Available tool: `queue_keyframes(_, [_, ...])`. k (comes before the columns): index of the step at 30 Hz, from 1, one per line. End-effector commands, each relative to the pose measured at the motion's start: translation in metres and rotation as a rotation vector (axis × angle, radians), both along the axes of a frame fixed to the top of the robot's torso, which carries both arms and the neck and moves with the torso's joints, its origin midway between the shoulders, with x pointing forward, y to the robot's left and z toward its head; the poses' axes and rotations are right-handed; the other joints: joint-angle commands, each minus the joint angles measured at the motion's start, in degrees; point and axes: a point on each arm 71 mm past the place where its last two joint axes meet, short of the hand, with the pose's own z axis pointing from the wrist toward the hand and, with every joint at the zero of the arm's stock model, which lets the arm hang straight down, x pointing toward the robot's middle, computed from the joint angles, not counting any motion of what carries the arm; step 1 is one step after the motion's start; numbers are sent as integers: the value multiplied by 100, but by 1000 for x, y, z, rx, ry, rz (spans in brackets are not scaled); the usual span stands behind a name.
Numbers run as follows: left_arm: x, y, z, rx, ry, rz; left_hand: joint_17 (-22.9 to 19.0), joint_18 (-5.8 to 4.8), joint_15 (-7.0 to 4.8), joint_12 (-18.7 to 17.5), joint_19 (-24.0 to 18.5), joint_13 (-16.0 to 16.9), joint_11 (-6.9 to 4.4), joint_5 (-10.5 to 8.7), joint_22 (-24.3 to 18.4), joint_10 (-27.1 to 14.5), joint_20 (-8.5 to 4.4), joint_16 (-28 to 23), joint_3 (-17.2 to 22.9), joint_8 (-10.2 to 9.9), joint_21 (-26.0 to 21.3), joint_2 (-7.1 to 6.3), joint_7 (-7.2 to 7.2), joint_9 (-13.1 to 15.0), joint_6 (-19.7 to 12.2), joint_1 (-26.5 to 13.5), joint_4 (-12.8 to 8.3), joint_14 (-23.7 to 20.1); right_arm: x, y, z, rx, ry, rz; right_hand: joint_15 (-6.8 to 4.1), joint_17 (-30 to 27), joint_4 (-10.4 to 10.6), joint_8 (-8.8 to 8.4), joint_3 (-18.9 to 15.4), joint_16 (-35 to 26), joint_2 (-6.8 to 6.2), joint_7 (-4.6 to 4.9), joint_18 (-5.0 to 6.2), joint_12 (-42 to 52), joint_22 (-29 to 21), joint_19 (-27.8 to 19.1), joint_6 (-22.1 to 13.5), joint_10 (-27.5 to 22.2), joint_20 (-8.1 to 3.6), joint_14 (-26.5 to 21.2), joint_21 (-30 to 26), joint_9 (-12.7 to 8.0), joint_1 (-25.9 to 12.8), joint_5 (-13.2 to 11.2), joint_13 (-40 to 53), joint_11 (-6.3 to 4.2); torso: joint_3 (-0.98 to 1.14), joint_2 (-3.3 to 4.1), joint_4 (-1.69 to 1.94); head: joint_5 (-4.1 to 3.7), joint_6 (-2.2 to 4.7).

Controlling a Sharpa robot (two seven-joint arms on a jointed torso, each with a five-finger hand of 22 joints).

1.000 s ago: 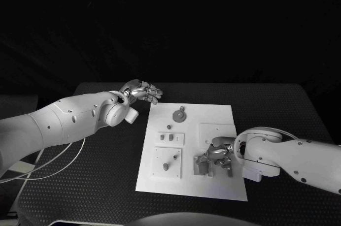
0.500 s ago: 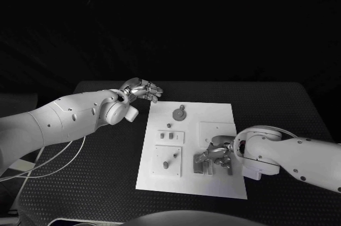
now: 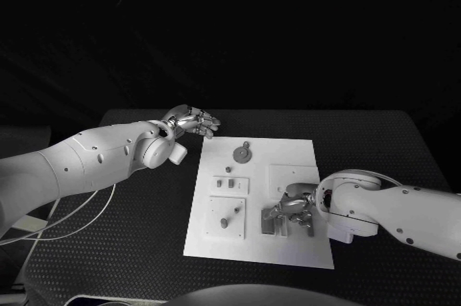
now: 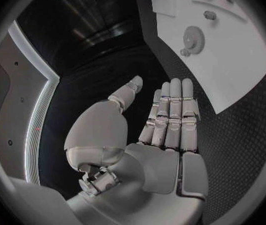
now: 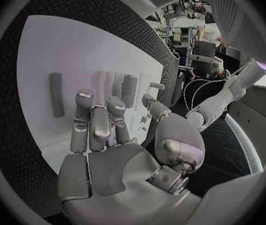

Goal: Assemble the parts on the task board

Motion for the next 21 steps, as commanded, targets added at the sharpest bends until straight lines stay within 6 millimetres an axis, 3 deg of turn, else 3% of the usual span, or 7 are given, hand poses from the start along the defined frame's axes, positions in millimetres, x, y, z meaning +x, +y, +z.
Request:
queue_keyframes(1, [0, -2, 1, -11, -2, -10, 9, 109, 16, 36, 43, -6, -6, -3, 8, -23, 0, -35, -19, 26, -39, 11, -7, -9, -33, -47, 16, 40, 0, -1, 0, 6, -14, -7, 4, 6, 12, -24, 23, -34, -44, 68, 108, -10, 98, 19, 27, -22, -43, -21, -12, 13, 47, 20, -11, -1, -1, 1, 2, -7, 4])
queue_keyframes(14, [0, 0, 1, -10, -8, -3, 15, 110, 15, 37, 45, -6, -6, -2, 9, -22, 0, -39, -17, 28, -40, 13, -8, -10, -31, -45, 16, 42, 1, -14, 22, 69, -103, -8, 6, 52, -417, -10, -48, -34, 74, 66, 108, 20, 97, 55, 44, 31, -49, 43, 21, 61, 522, 19, -60, -2, 5, -2, -6, -64, 89])
queue_keyframes(21, [0, -1, 1, -11, -9, -5, 21, 111, 14, 38, 47, -5, -7, -3, 11, -19, -1, -41, -15, 30, -41, 14, -8, -11, -29, -45, 16, 46, 14, -44, 39, 50, -143, -53, 3, 72, -793, 7, -54, -40, 217, 61, 108, 80, 92, 85, 62, 100, -58, 86, 28, 100, 998, 19, -60, -6, -1, -8, -8, -157, 162])
